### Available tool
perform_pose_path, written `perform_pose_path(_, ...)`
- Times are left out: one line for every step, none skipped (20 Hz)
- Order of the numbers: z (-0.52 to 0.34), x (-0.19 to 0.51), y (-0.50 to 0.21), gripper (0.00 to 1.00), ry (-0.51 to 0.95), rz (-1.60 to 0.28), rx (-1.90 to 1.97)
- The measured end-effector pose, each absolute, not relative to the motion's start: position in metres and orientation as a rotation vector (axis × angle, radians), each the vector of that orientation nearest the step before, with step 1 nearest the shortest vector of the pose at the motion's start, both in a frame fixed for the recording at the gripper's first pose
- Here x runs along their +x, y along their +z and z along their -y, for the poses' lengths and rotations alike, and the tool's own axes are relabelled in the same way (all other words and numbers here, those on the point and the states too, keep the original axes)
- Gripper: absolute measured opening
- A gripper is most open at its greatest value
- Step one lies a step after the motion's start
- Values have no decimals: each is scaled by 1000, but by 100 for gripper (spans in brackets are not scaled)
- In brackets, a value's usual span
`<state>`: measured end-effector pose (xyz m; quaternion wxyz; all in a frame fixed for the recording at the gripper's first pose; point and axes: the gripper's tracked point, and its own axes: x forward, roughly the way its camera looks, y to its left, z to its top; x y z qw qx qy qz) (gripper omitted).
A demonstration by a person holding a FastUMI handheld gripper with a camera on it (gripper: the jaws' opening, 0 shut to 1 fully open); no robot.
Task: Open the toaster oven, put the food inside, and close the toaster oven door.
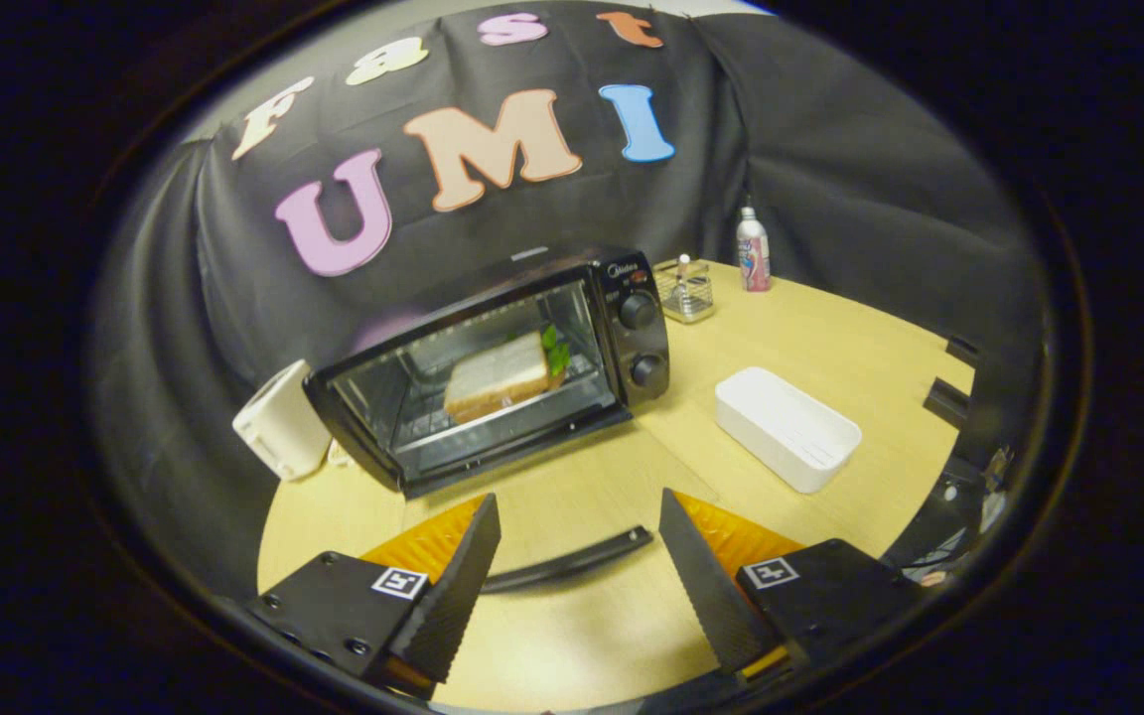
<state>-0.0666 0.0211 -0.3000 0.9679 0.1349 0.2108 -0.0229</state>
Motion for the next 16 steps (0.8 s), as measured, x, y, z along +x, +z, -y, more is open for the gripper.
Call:
perform_pose_path(-23,-73,-307,99,-33,-448,254)
perform_pose_path(-26,-80,-314,99,-15,-469,240)
perform_pose_path(-29,-87,-321,99,1,-495,223)
perform_pose_path(-31,-92,-328,99,3,-517,207)
perform_pose_path(-31,-95,-335,98,5,-542,195)
perform_pose_path(-32,-99,-341,98,11,-562,183)
perform_pose_path(-33,-98,-345,98,14,-573,166)
perform_pose_path(-37,-99,-351,98,23,-590,147)
perform_pose_path(-39,-98,-356,98,32,-608,132)
perform_pose_path(-40,-98,-360,98,39,-628,118)
perform_pose_path(-41,-93,-363,98,41,-637,110)
perform_pose_path(-43,-89,-365,98,49,-638,109)
perform_pose_path(-45,-85,-364,98,57,-633,109)
perform_pose_path(-46,-78,-364,98,59,-629,106)
perform_pose_path(-48,-73,-360,98,57,-628,104)
perform_pose_path(-52,-74,-363,98,65,-630,105)
